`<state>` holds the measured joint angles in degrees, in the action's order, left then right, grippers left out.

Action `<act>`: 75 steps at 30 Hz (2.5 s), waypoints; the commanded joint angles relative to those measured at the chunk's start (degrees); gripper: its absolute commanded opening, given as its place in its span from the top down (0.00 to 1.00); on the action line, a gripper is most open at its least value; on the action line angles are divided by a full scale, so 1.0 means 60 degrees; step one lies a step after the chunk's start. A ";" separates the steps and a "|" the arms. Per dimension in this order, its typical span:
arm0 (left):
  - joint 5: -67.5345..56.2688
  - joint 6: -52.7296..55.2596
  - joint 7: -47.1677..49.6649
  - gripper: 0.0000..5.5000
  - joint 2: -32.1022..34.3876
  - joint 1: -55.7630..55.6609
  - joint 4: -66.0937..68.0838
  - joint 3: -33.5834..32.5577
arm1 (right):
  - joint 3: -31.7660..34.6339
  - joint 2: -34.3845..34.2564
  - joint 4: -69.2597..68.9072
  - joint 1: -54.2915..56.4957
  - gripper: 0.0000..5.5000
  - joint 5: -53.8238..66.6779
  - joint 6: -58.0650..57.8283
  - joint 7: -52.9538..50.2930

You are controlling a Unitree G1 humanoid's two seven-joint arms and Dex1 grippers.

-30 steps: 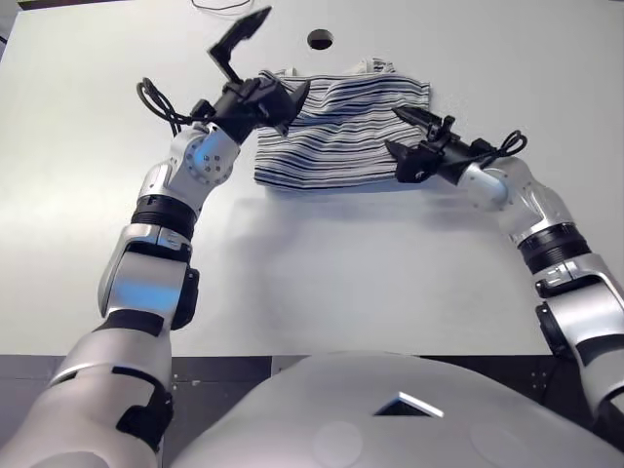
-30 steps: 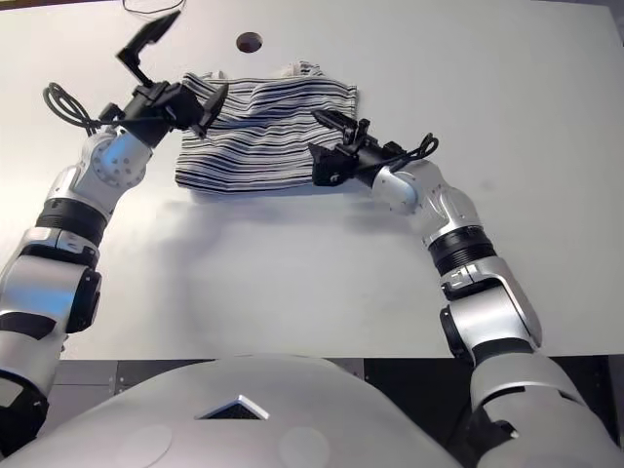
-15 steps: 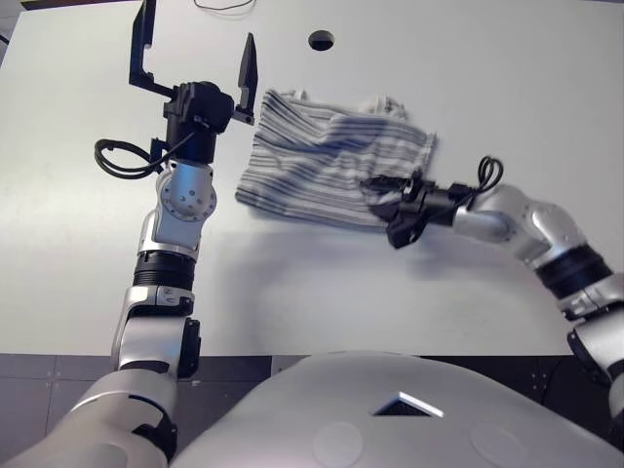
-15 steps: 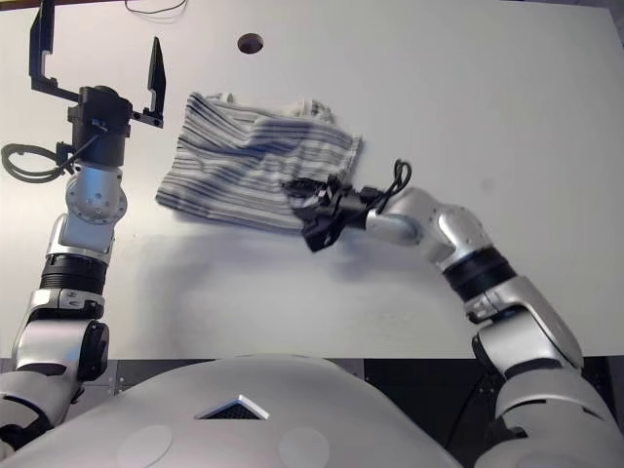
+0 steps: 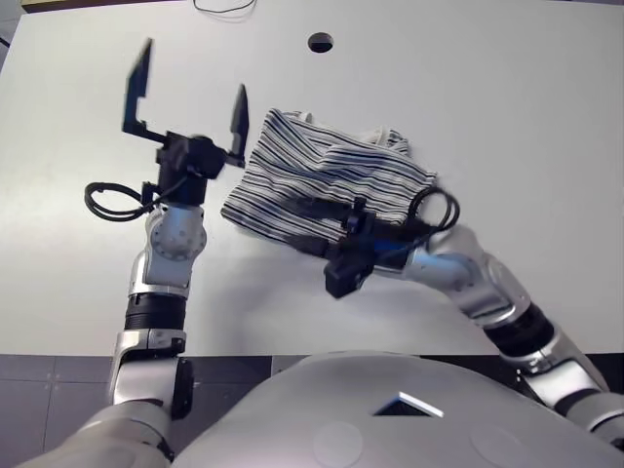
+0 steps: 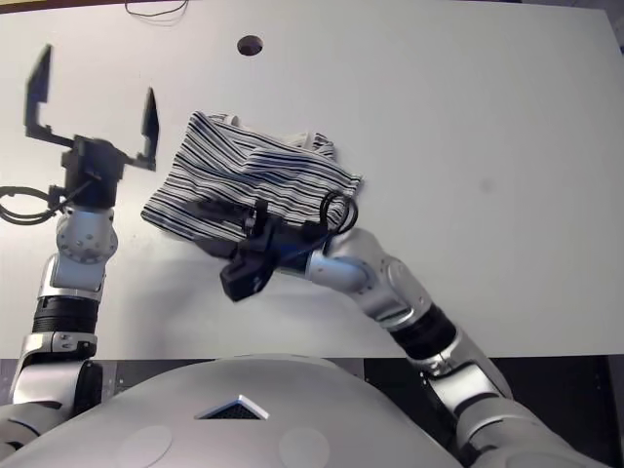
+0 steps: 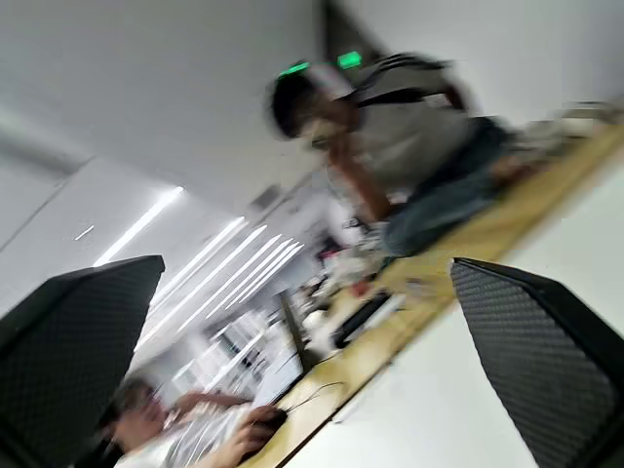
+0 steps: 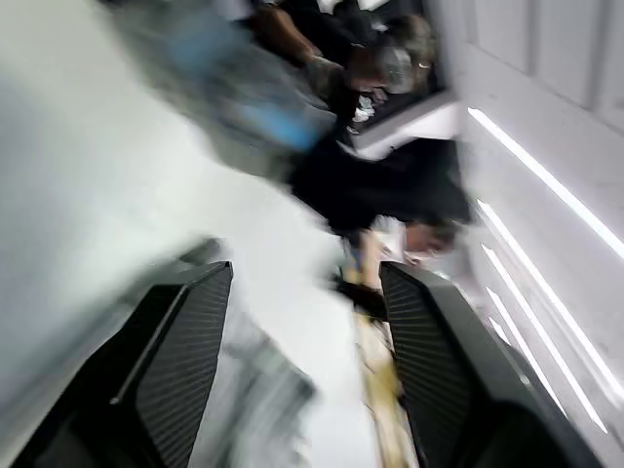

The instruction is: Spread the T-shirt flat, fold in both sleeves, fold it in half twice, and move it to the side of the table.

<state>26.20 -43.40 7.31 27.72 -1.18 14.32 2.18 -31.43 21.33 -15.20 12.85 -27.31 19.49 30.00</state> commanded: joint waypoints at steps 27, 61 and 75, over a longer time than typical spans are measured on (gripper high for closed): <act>0.2079 0.0274 -0.1176 0.01 0.1480 0.0385 0.1929 0.2674 | 0.0756 -0.1482 1.4371 0.6130 0.49 -0.0732 0.1326 -0.3887; -0.0761 0.0880 0.1896 0.01 0.0385 -0.0084 -0.0020 -0.2071 | -0.1222 0.5275 0.3060 -0.1004 0.49 -0.2725 0.3232 -0.2022; -0.0247 0.0800 0.1897 0.01 0.0305 -0.0181 0.0934 -0.1772 | 0.1057 0.4203 -0.0685 -0.1368 0.49 0.0627 0.1969 -0.0413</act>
<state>23.44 -38.79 18.39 29.65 -1.02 18.24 -9.37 -29.25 45.20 -18.28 2.09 -28.17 32.21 25.94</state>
